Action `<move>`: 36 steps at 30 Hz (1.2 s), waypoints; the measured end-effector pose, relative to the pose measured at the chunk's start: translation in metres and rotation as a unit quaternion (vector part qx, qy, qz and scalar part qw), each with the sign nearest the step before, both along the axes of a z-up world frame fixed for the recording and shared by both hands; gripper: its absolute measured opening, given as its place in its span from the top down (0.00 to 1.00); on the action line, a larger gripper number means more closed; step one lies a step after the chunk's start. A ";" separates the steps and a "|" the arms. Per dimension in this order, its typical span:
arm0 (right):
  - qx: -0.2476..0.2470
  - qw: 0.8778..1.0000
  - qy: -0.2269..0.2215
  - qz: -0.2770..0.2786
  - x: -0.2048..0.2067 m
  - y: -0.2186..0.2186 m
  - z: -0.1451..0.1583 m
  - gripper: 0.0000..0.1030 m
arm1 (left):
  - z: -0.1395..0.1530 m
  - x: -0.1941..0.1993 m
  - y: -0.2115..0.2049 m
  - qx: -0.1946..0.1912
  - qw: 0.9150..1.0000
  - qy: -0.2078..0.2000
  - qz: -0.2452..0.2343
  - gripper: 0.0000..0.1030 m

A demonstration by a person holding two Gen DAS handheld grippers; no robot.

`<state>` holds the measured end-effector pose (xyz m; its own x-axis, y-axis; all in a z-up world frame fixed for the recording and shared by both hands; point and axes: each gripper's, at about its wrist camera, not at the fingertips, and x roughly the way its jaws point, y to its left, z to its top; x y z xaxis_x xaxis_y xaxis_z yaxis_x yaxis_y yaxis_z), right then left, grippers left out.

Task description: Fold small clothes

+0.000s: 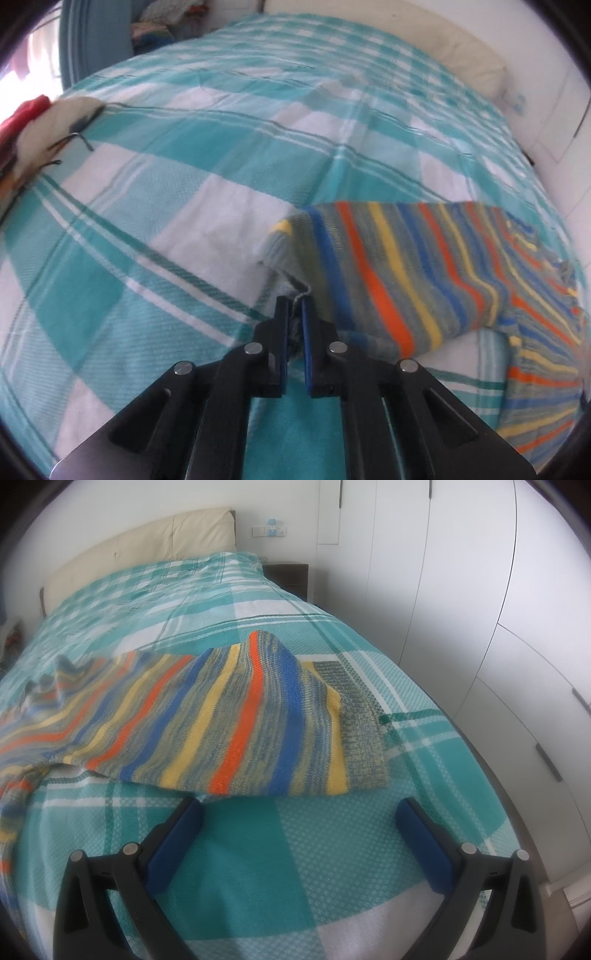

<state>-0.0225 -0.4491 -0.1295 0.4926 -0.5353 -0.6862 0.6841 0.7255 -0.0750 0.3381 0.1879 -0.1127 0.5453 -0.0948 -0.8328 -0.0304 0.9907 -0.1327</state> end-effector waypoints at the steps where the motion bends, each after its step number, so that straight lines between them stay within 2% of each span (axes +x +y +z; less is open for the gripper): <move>1: 0.000 1.000 0.000 0.000 0.000 0.000 0.000 0.00 | -0.001 0.000 0.013 -0.010 1.000 0.003 0.027 0.96; 3: 0.000 1.000 0.000 0.000 0.000 0.000 0.000 0.00 | -0.005 0.000 0.035 -0.045 0.997 0.007 0.056 0.96; 4: 0.000 1.000 0.000 0.000 0.000 0.000 0.000 0.00 | -0.007 0.001 0.036 -0.049 0.997 0.011 0.052 0.96; 6: 0.000 1.000 0.000 0.000 0.000 0.000 0.000 0.00 | -0.005 0.001 0.026 -0.019 0.999 0.013 0.027 0.96; 8: 0.000 1.000 0.000 0.000 0.000 0.000 0.000 0.00 | -0.003 0.004 0.025 -0.043 0.999 0.021 0.007 0.90; 9: 0.000 1.000 0.000 0.000 0.000 0.000 0.000 0.00 | -0.002 0.007 0.031 -0.061 0.998 0.024 0.012 0.87; 10: 0.000 1.000 0.000 0.000 0.000 0.000 0.000 0.00 | 0.001 0.009 0.040 -0.091 0.995 0.022 0.020 0.77; 11: 0.000 1.000 0.000 0.000 0.000 0.000 0.000 0.00 | 0.003 0.010 0.049 -0.126 0.992 0.014 0.026 0.59; 12: 0.000 1.000 0.000 0.000 0.000 0.000 0.000 0.00 | 0.007 0.011 0.056 -0.154 0.988 0.004 0.033 0.49; 13: 0.000 1.000 0.000 0.000 0.000 0.000 0.000 0.00 | 0.010 0.013 0.060 -0.168 0.985 -0.007 0.037 0.40; 14: -0.001 1.000 0.000 0.000 0.000 0.000 0.000 0.00 | 0.010 0.018 0.060 -0.178 0.983 -0.011 0.032 0.40; 16: -0.002 1.000 0.001 -0.001 0.001 0.000 0.000 0.00 | 0.005 0.032 0.051 -0.184 0.983 0.008 0.012 0.43; 18: -0.004 1.000 0.003 -0.002 0.001 0.001 0.000 0.00 | -0.005 0.044 0.036 -0.161 0.987 0.025 -0.004 0.62; 19: -0.005 1.000 0.004 -0.002 0.001 0.001 0.000 0.00 | -0.006 0.045 0.028 -0.145 0.989 0.022 -0.009 0.95; 20: -0.006 1.000 0.005 -0.002 0.001 0.001 0.000 0.00 | -0.005 0.045 0.023 -0.122 0.992 0.013 -0.004 0.98; 21: -0.007 1.000 0.005 -0.003 0.001 0.001 0.000 0.00 | -0.002 0.043 0.022 -0.085 0.996 -0.002 0.018 0.98; 22: -0.008 1.000 0.006 -0.003 0.001 0.001 0.000 0.00 | 0.000 0.040 0.026 -0.064 0.997 -0.015 0.042 0.98; 25: -0.010 1.000 0.007 -0.004 0.002 0.002 0.000 0.00 | -0.013 0.037 0.049 -0.085 0.993 -0.007 0.086 0.99; 29: -0.010 1.000 0.007 -0.003 0.002 0.002 0.000 0.00 | -0.015 0.037 0.042 -0.057 0.996 -0.010 0.075 0.97; 30: -0.010 1.000 0.007 -0.004 0.002 0.002 0.000 0.00 | -0.014 0.036 0.042 -0.059 0.996 -0.011 0.073 0.95; 33: -0.009 1.000 0.007 -0.003 0.002 0.001 0.000 0.00 | -0.005 0.025 0.041 -0.064 0.996 -0.003 0.064 0.78; 35: -0.004 1.000 0.006 -0.002 0.002 0.001 0.000 0.00 | 0.011 0.001 0.037 -0.068 0.997 -0.012 0.041 0.44; 36: 0.002 1.000 0.006 -0.001 0.002 0.000 0.000 0.00 | 0.021 -0.017 0.034 -0.072 0.997 -0.021 0.021 0.39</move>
